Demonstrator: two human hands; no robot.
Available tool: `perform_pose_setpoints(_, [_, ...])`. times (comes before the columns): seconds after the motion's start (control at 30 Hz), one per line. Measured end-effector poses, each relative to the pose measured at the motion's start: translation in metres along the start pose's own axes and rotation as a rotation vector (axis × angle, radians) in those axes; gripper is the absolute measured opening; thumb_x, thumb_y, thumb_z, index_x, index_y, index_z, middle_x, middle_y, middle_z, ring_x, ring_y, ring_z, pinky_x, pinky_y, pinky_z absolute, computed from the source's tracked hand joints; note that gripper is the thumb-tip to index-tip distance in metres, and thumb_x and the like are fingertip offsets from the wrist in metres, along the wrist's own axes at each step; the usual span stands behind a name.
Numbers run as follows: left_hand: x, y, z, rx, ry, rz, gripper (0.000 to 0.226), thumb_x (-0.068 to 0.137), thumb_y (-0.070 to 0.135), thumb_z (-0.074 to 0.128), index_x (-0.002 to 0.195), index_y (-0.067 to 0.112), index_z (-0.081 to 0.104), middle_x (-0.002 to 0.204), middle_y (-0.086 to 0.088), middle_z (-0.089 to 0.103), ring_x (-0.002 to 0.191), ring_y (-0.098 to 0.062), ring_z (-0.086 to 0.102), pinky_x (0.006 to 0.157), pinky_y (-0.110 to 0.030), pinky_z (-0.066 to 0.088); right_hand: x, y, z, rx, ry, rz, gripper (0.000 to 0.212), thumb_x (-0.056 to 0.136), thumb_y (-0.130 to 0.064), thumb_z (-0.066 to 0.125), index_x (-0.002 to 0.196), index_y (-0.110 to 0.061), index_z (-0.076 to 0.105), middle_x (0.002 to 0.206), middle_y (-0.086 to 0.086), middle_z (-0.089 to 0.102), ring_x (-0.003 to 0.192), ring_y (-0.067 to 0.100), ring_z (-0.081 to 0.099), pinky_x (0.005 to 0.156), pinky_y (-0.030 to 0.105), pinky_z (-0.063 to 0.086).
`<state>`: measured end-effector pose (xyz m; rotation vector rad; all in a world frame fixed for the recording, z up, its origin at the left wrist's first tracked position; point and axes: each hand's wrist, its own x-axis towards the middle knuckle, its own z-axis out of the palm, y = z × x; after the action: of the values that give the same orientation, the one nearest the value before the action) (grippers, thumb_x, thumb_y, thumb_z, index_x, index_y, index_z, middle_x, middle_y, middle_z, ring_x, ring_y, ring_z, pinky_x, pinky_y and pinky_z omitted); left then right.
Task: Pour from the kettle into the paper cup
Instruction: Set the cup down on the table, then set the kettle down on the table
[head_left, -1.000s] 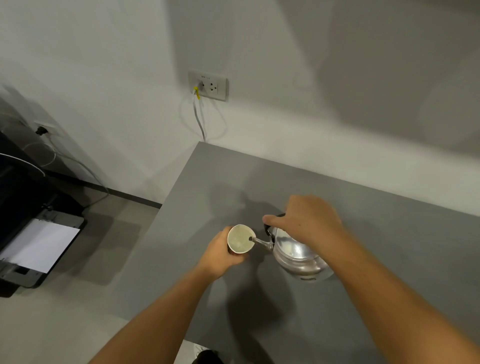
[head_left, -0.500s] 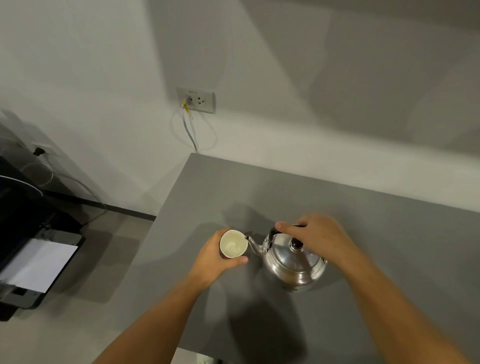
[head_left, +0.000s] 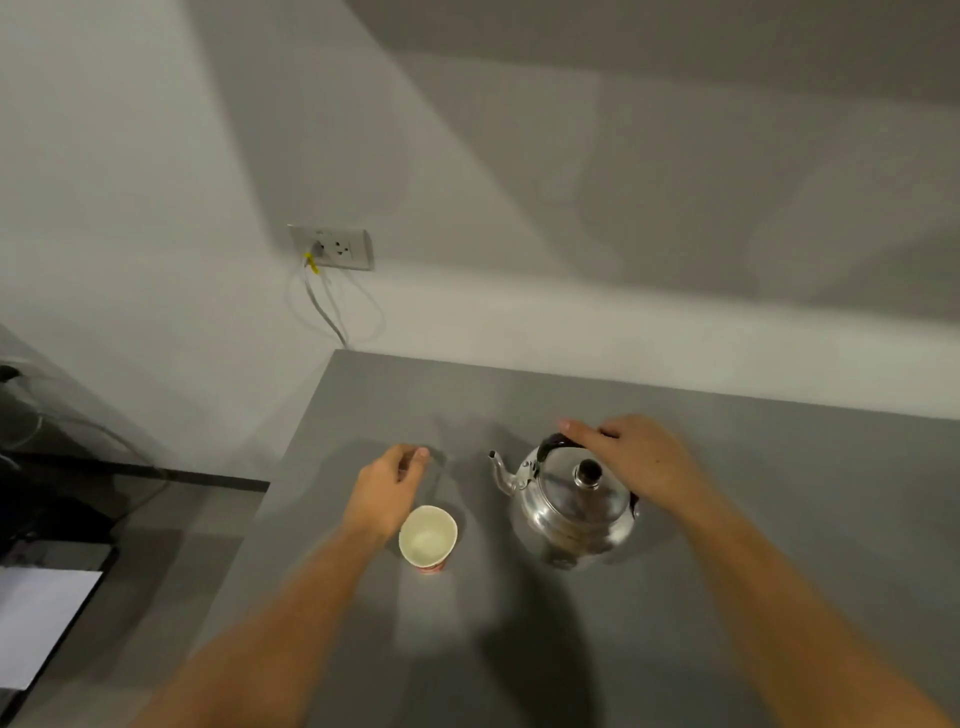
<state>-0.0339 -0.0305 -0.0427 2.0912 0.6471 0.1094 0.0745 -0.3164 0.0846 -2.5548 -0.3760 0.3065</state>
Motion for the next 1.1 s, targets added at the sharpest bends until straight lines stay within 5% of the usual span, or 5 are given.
perform_pose_setpoints(0.23, [0.055,0.022,0.006,0.072,0.013,0.041,0.038,0.101,0.051,0.05,0.109,0.021,0.071,0.09,0.002,0.072,0.088,-0.021,0.066,0.078,-0.03,0.045,0.079,0.013,-0.006,0.08,0.054,0.034,0.071,0.088,-0.07,0.054,0.056,-0.007,0.062,0.045,0.001,0.045,0.043,0.016,0.043,0.052,0.032,0.038])
perform_pose_setpoints(0.4, [0.084,0.026,0.01,0.113,-0.004,0.05,0.036,0.101,0.05,0.052,0.109,0.02,0.071,0.094,-0.002,0.076,0.094,-0.025,0.07,0.082,-0.032,0.05,0.139,0.02,-0.004,0.015,0.042,0.097,0.072,0.082,-0.068,0.056,0.033,-0.018,0.039,0.03,-0.006,0.03,0.042,0.017,0.034,0.047,0.032,0.03])
perform_pose_setpoints(0.57, [0.102,0.03,0.014,0.133,-0.009,0.058,0.038,0.1,0.051,0.051,0.11,0.021,0.071,0.094,-0.001,0.075,0.085,-0.019,0.063,0.081,-0.03,0.048,0.182,0.028,-0.001,0.024,0.045,0.146,0.071,0.077,-0.069,0.057,0.04,-0.016,0.028,0.033,-0.004,0.025,0.043,0.019,0.034,0.047,0.033,0.029])
perform_pose_setpoints(1.1, [0.114,0.035,0.013,0.127,-0.022,0.085,0.038,0.101,0.052,0.05,0.112,0.021,0.07,0.098,0.0,0.075,0.092,-0.021,0.068,0.081,-0.031,0.047,0.206,0.034,0.013,0.113,0.103,0.1,0.07,0.085,-0.064,0.06,0.043,-0.018,0.029,0.041,-0.002,0.028,0.044,0.018,0.033,0.05,0.034,0.03])
